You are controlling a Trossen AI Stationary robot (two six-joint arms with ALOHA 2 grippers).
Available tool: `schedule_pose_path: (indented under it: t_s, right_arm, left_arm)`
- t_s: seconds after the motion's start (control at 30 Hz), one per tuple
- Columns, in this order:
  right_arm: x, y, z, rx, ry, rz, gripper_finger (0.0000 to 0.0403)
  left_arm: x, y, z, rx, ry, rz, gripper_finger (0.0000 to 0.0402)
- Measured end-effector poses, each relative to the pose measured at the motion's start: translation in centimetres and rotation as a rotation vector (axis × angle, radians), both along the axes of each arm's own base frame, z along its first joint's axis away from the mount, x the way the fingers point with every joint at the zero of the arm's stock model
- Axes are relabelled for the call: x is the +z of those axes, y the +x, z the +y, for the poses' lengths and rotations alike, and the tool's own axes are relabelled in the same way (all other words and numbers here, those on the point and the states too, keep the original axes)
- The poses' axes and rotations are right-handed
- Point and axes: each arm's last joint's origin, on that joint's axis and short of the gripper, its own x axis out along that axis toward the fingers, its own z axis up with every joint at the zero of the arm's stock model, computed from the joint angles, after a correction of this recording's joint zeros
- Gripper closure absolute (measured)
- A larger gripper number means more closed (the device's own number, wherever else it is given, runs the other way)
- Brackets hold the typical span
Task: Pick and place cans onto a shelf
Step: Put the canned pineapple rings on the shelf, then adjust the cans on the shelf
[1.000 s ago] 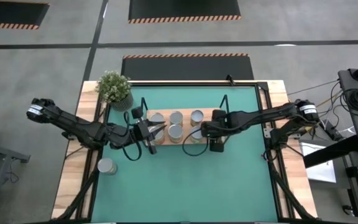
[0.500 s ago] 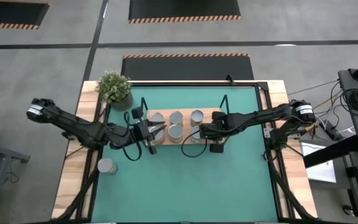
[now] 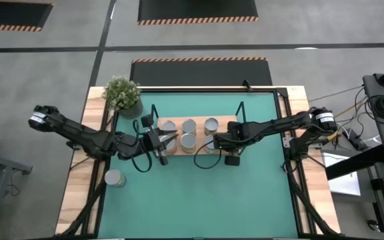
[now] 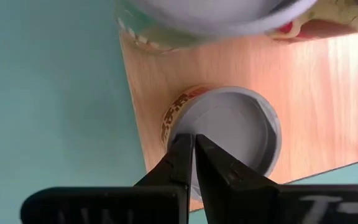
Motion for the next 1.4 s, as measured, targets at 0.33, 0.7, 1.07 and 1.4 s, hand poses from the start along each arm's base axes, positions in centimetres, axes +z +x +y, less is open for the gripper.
schedule_pose_path:
  t_s: [0.33, 0.7, 1.07, 1.4]
  right_arm:
    - [0.1, -0.1, 0.1, -0.014, 0.056, 0.003, 0.039]
    - [0.2, -0.3, 0.4, -0.022, 0.076, 0.021, 0.039]
    - [2.4, 0.4, 0.5, -0.015, 0.078, -0.014, 0.039]
    - [5.4, -0.9, 3.2, 0.03, -0.097, -0.067, 0.039]
  left_arm:
    - [0.0, 0.0, 0.0, 0.0, 0.0, 0.0, 0.0362]
    - [0.0, 0.0, 0.0, 0.0, 0.0, 0.0, 0.0362]
    - [0.0, 0.0, 0.0, 0.0, 0.0, 0.0, 0.0362]
    - [0.2, -0.2, -0.7, -0.019, -0.058, -0.034, 0.0362]
